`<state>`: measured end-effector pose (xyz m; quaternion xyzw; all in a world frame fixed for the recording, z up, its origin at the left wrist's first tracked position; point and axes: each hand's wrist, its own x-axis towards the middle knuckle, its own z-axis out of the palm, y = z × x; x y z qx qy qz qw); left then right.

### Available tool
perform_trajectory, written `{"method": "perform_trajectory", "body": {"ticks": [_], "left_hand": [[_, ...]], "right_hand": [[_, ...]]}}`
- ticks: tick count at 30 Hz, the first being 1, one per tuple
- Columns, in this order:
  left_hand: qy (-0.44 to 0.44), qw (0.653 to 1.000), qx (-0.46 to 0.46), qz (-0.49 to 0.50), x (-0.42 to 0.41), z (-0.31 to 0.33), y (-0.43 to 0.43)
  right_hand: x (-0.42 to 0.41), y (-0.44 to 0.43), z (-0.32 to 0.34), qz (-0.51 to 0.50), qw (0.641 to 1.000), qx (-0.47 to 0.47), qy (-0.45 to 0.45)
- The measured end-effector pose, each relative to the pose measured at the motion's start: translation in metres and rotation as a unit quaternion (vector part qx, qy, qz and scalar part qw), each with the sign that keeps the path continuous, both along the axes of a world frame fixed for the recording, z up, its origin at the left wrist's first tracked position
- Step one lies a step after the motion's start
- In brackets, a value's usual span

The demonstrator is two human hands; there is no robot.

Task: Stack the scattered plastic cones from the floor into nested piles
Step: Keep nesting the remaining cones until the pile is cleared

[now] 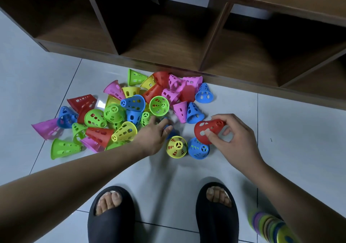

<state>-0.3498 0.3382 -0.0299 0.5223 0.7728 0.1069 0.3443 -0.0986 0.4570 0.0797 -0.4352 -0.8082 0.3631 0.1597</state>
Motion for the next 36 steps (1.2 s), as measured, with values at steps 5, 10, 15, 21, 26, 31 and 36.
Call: {"method": "perform_trajectory", "body": {"ticks": [5,10,15,21,26,31,36], "left_hand": [[0.039,0.999,0.015,0.016,0.005,-0.007,-0.007],[0.087,0.995,-0.039,0.02,0.006,-0.001,-0.014],[0.029,0.997,0.002,0.067,0.0,0.008,-0.038],[-0.069,0.962,0.187,0.188,0.015,0.046,-0.052],[-0.136,0.927,0.303,0.176,0.034,0.07,-0.05],[-0.12,0.925,0.345,0.109,0.043,0.072,-0.049],[-0.114,0.95,0.291,0.015,0.047,0.058,-0.056]], "right_hand": [[0.01,-0.01,0.009,0.006,0.999,0.021,0.025],[0.015,-0.019,-0.006,0.089,0.995,0.032,0.007],[0.023,-0.025,-0.039,0.129,0.991,0.017,-0.026],[0.017,-0.024,-0.058,0.117,0.993,0.013,-0.032],[0.003,-0.022,-0.06,0.121,0.992,0.006,-0.02],[0.0,-0.023,-0.063,0.121,0.993,0.006,-0.012],[0.005,-0.028,-0.064,0.109,0.994,-0.001,-0.009]]}}
